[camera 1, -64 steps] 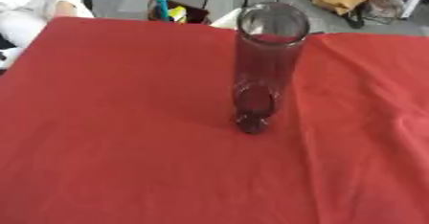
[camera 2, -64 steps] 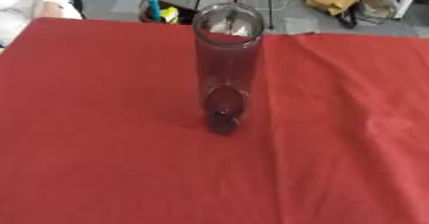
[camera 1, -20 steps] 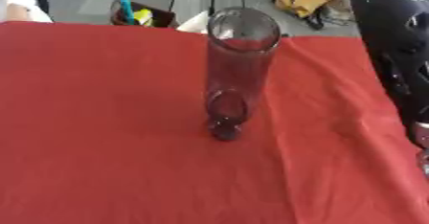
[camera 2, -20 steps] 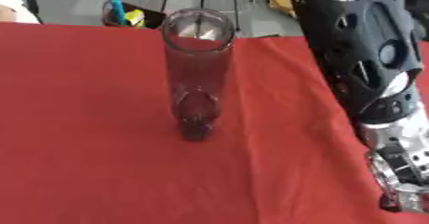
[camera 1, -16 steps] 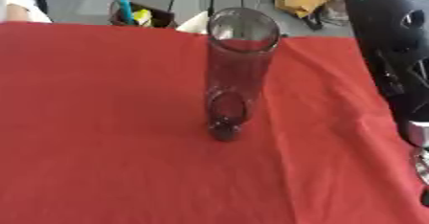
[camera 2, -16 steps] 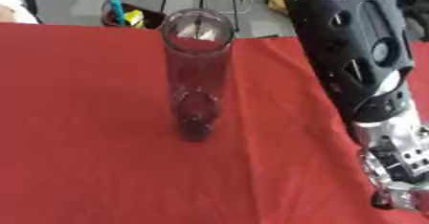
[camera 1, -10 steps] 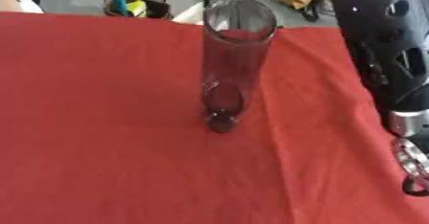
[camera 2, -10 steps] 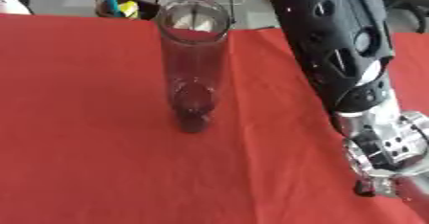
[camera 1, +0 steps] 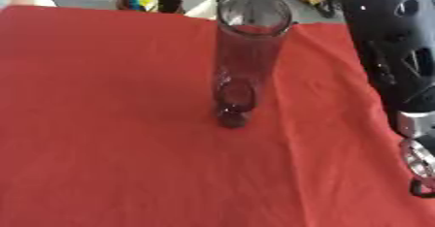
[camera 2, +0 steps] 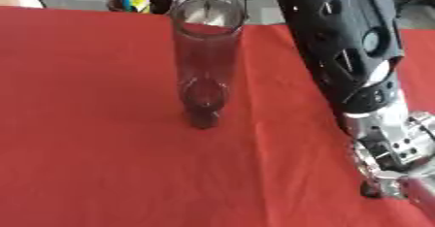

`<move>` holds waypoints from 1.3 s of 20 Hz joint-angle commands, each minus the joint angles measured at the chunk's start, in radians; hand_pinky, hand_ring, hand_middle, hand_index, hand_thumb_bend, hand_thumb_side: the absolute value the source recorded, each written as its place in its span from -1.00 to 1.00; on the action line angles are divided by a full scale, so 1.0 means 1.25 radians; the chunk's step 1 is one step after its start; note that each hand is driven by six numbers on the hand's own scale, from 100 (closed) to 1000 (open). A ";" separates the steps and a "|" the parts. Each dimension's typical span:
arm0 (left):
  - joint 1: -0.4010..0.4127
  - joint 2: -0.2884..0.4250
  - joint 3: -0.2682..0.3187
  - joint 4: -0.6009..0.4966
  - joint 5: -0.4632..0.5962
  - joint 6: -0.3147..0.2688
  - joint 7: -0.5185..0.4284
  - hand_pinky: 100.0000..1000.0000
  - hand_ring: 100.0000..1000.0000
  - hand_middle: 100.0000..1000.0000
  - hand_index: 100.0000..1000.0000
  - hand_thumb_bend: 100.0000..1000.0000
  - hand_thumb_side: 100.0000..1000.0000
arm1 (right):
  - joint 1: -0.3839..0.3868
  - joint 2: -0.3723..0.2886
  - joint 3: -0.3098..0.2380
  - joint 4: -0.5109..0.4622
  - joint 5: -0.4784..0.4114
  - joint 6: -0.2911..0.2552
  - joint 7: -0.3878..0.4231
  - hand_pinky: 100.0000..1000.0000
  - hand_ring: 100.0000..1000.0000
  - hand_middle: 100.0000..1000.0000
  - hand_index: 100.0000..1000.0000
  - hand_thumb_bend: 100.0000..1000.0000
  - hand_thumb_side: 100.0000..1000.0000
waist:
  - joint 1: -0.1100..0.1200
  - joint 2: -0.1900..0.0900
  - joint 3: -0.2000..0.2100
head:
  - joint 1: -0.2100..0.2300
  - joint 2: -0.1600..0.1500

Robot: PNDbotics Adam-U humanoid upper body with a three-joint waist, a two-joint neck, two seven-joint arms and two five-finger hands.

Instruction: Arrange flowers into the vase.

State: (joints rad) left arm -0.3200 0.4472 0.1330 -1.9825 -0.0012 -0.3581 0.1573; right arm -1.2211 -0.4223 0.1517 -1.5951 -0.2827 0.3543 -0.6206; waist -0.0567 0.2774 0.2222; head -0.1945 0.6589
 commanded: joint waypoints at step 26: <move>-0.016 0.007 0.002 -0.014 0.005 0.001 -0.003 0.38 0.69 0.67 0.91 -1.00 0.93 | 0.033 0.026 0.038 -0.055 0.040 0.026 0.005 -1.00 -1.00 -1.00 -1.00 -1.00 0.14 | 0.002 -0.026 -0.008 | 0.008 -0.020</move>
State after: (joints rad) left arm -0.3272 0.4464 0.1330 -1.9825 0.0042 -0.3562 0.1553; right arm -1.1658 -0.3823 0.1981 -1.6511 -0.2386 0.3835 -0.6126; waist -0.0594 0.2645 0.2111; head -0.1855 0.6413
